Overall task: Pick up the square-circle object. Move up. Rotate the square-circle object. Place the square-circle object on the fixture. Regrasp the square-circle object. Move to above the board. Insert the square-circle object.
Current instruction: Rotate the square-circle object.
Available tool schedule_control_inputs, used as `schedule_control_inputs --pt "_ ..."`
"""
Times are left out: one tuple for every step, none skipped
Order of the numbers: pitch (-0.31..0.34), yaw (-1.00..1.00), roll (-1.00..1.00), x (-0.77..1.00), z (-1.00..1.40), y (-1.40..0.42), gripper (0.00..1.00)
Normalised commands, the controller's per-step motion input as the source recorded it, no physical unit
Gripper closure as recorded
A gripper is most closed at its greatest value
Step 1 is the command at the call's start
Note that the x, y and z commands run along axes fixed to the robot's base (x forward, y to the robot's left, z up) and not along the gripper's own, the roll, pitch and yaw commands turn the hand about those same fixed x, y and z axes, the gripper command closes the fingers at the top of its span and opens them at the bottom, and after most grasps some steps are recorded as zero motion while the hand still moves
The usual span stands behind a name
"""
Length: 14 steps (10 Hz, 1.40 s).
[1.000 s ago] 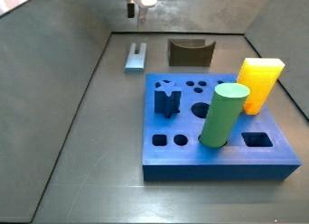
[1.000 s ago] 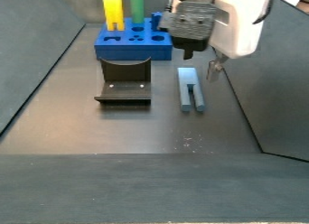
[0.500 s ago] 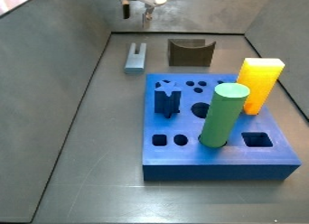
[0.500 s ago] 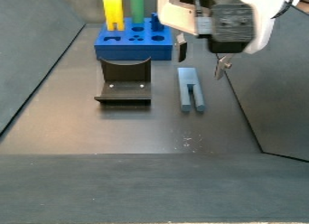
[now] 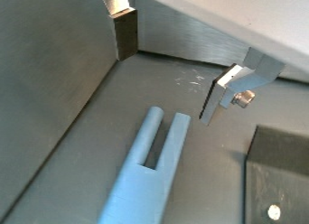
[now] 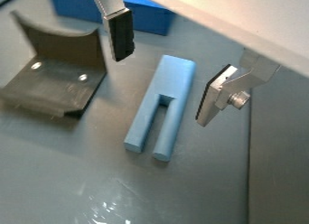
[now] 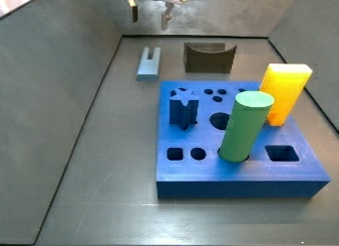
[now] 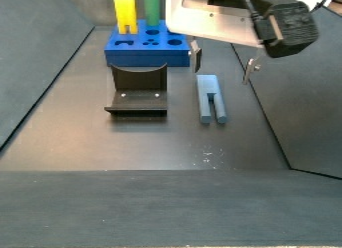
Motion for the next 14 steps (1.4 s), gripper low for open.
schedule_control_inputs --pt "-0.025 1.00 0.01 0.04 -0.03 0.00 0.00" --pt "-0.027 1.00 0.01 0.04 -0.03 0.00 0.00" --pt "-0.035 1.00 0.01 0.04 -0.03 0.00 0.00" --pt "-0.042 0.98 0.01 0.04 -0.03 0.00 0.00" --pt "-0.042 0.73 0.01 0.04 -0.03 0.00 0.00" --pt "-0.041 0.49 0.01 0.03 -0.03 0.00 0.00" --pt "-0.041 0.28 0.01 0.03 -0.03 0.00 0.00" --pt "0.000 0.00 0.00 0.00 -1.00 0.00 0.00" --pt "-0.014 -0.05 0.00 0.01 -1.00 0.00 0.00" --pt "-0.026 -0.05 0.00 0.02 -1.00 0.00 0.00" --pt "-0.029 -0.04 -0.01 0.02 -1.00 0.00 0.00" --pt "-0.032 -0.03 -0.02 0.03 -1.00 0.00 0.00" --pt "-0.032 -0.02 -0.04 0.04 -1.00 0.00 0.00" --pt "-0.030 -0.01 -0.05 0.05 -0.94 0.00 0.00"
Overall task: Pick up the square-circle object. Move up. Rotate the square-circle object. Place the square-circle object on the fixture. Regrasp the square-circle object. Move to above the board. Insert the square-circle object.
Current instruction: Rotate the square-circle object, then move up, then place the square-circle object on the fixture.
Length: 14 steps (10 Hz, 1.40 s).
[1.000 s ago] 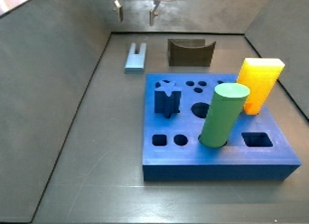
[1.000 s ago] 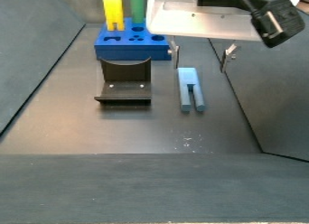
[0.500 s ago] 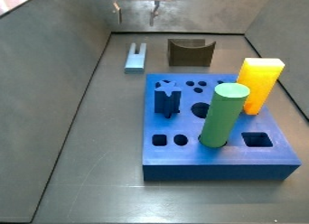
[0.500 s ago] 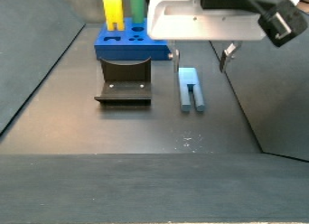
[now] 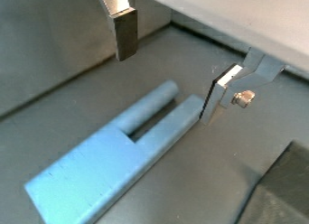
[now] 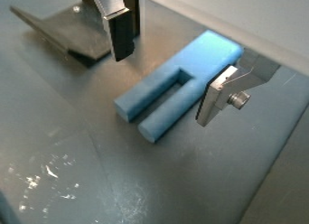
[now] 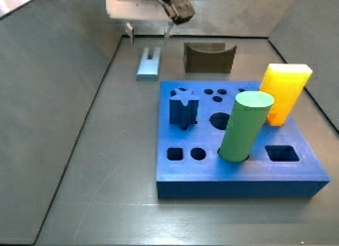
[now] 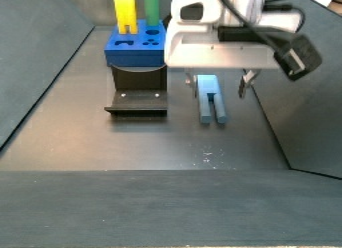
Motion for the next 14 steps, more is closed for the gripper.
schedule_control_inputs --pt "-0.028 0.00 -0.06 0.05 -0.85 0.00 0.00" --pt "-0.030 0.01 -0.07 0.05 -0.64 0.00 0.00" --pt "-0.036 0.02 -0.08 0.05 -0.56 0.00 0.00" --pt "-0.045 0.02 -0.09 0.04 -0.41 0.00 0.00" --pt "-0.047 0.02 -0.09 0.04 -0.29 0.00 0.00" --pt "0.000 0.00 0.00 0.00 0.00 0.00 1.00" --pt "0.000 0.00 0.00 0.00 0.83 0.00 1.00" --pt "0.015 0.00 0.00 -0.02 0.80 0.00 1.00" --pt "0.031 -0.01 0.00 -0.03 0.70 0.00 1.00" --pt "0.041 -0.01 0.01 -0.02 0.57 0.01 1.00" --pt "0.048 -0.01 0.02 -0.02 0.43 0.01 1.00" --pt "0.051 -0.02 0.04 -0.02 0.23 0.01 1.00" --pt "0.000 0.00 0.00 0.00 1.00 0.00 1.00" --pt "-0.003 0.00 0.01 0.00 1.00 0.00 1.00"
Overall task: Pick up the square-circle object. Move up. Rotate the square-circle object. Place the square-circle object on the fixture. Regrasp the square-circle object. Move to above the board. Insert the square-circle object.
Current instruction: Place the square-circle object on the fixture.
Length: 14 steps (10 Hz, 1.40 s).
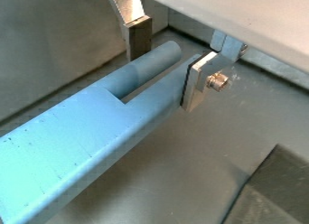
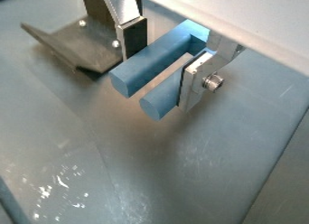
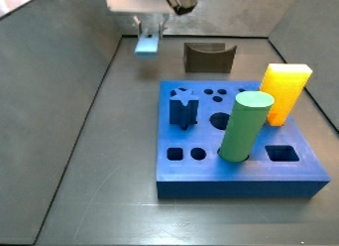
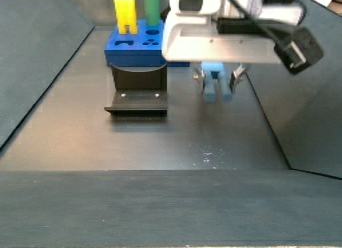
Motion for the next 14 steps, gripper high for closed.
schedule_control_inputs --pt "0.017 -0.01 0.01 -0.01 1.00 0.00 1.00" --pt "0.024 -0.01 0.02 -0.02 1.00 0.00 1.00" --pt "0.031 -0.02 0.04 -0.03 1.00 0.01 1.00" --pt "0.034 -0.02 0.05 -0.03 1.00 0.01 1.00" --pt "0.038 -0.02 0.06 -0.03 1.00 0.01 1.00" --pt "0.040 -0.02 0.07 -0.03 1.00 0.01 1.00" --pt "0.049 -0.02 0.07 -0.03 0.84 0.01 1.00" --pt "0.056 -0.01 0.08 -0.02 0.69 0.01 1.00" --pt "0.069 -0.01 0.09 -0.01 0.48 0.01 1.00" --pt "0.076 -0.01 0.09 0.00 0.38 0.01 1.00" --pt "0.082 0.34 0.12 1.00 -0.10 -0.33 1.00" --pt "0.102 0.33 0.11 1.00 -0.18 -0.33 1.00" --pt "0.089 0.26 0.11 1.00 -0.16 -0.26 1.00" --pt "0.072 0.18 0.10 1.00 -0.12 -0.21 1.00"
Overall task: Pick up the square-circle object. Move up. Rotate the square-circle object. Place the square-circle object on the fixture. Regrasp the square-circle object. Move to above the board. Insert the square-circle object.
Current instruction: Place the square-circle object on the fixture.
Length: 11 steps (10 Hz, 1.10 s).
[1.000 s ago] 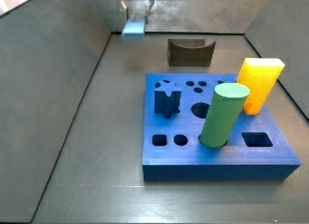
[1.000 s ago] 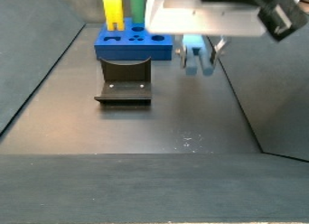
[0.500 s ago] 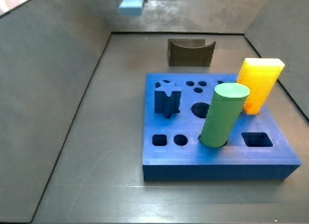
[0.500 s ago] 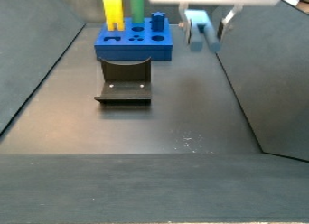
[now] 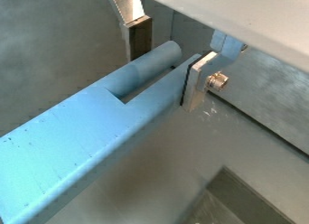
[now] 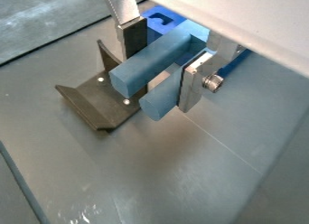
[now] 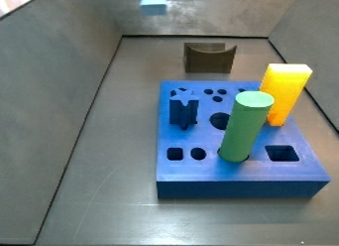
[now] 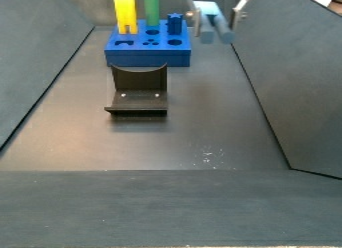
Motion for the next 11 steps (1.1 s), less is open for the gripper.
schedule_control_inputs --pt "0.068 0.11 0.09 1.00 -0.10 -0.18 1.00" --pt "0.067 0.07 0.09 1.00 -0.09 -0.15 1.00" --pt "0.074 0.05 0.08 1.00 -0.07 -0.12 1.00" --pt "0.081 0.05 0.08 1.00 -0.05 -0.10 1.00" --pt "0.087 0.04 0.07 0.93 -0.04 -0.07 1.00" --pt "0.101 0.04 0.07 0.78 -0.02 -0.04 1.00" --pt "0.113 0.04 0.06 0.67 -0.01 -0.03 1.00" --pt "0.129 0.04 0.06 0.53 -0.01 -0.02 1.00" --pt "0.139 0.04 0.06 0.44 0.00 -0.02 1.00" --pt "0.147 0.04 0.05 0.32 0.00 -0.01 1.00" --pt "0.146 0.05 0.05 0.26 0.00 -0.01 1.00"
